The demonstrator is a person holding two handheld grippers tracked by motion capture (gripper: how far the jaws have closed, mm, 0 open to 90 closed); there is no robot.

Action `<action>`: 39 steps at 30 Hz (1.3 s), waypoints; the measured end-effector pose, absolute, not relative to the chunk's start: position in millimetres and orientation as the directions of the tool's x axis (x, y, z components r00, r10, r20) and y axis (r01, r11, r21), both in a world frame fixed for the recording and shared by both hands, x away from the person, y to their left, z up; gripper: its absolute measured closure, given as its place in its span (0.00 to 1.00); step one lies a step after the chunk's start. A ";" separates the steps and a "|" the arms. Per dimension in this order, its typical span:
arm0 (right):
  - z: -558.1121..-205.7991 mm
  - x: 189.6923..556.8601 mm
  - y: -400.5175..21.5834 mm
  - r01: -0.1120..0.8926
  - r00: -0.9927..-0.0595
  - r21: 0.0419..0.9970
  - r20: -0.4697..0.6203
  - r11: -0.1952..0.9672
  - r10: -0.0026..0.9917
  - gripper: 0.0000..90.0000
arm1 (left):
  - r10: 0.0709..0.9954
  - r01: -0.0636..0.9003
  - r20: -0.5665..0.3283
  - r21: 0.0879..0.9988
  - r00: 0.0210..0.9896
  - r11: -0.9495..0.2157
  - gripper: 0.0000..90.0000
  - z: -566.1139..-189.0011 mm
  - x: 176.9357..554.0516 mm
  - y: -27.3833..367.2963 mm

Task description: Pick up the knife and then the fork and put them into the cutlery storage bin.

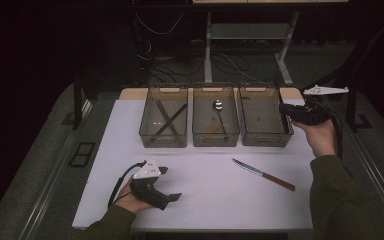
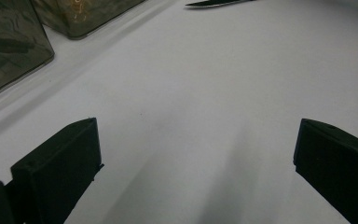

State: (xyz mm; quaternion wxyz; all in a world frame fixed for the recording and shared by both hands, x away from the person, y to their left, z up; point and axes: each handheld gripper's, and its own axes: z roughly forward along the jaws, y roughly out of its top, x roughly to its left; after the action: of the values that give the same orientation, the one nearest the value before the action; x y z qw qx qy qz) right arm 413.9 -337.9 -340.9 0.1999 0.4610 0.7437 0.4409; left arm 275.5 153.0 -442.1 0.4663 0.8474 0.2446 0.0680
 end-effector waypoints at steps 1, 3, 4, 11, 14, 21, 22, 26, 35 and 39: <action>-341.8 417.0 -337.8 0.512 -0.492 0.838 0.107 0.187 0.864 0.86 | 0.478 0.353 -0.115 0.823 0.871 -0.445 0.00 -442.2 275.6 153.0; -343.6 423.0 -337.5 0.523 -0.483 0.832 0.112 0.184 0.869 0.86 | 0.476 0.351 -0.113 0.823 0.872 -0.447 0.00 -442.2 275.6 152.9; -344.7 426.0 -337.2 0.527 -0.479 0.830 0.111 0.184 0.871 0.86 | 0.475 0.351 -0.114 0.823 0.872 -0.447 0.00 -442.2 275.5 152.7; -358.1 441.7 -334.5 0.571 -0.452 0.798 0.110 0.193 0.885 0.86 | 0.478 0.355 -0.119 0.823 0.870 -0.442 0.00 -442.1 275.1 152.9; -365.9 445.4 -332.8 0.593 -0.446 0.773 0.083 0.225 0.891 0.86 | 0.477 0.356 -0.120 0.823 0.871 -0.443 0.00 -442.1 274.9 152.7; -377.6 448.7 -325.8 0.626 -0.460 0.722 0.038 0.294 0.887 0.86 | 0.476 0.356 -0.120 0.822 0.871 -0.444 0.00 -442.5 274.8 152.1; -379.0 448.9 -325.1 0.631 -0.459 0.718 0.038 0.295 0.888 0.86 | 0.476 0.356 -0.120 0.822 0.871 -0.445 0.01 -442.5 274.8 152.0; -385.5 450.8 -323.6 0.651 -0.475 0.684 0.028 0.330 0.880 0.86 | 0.476 0.357 -0.120 0.820 0.871 -0.447 0.00 -442.6 274.8 151.7; -394.3 454.3 -318.1 0.676 -0.490 0.630 -0.003 0.382 0.872 0.86 | 0.470 0.354 -0.117 0.817 0.875 -0.455 0.00 -442.9 275.1 151.4; -393.3 455.0 -317.5 0.679 -0.489 0.626 -0.005 0.384 0.872 0.74 | 0.470 0.354 -0.118 0.818 0.875 -0.454 0.00 -442.8 275.1 151.6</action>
State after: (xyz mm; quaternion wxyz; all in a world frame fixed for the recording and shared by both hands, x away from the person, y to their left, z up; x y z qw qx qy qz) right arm 455.0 -317.5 -393.3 0.1696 0.4762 0.8144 0.2852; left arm 275.1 151.6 -442.8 0.4631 0.8502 0.2425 0.0625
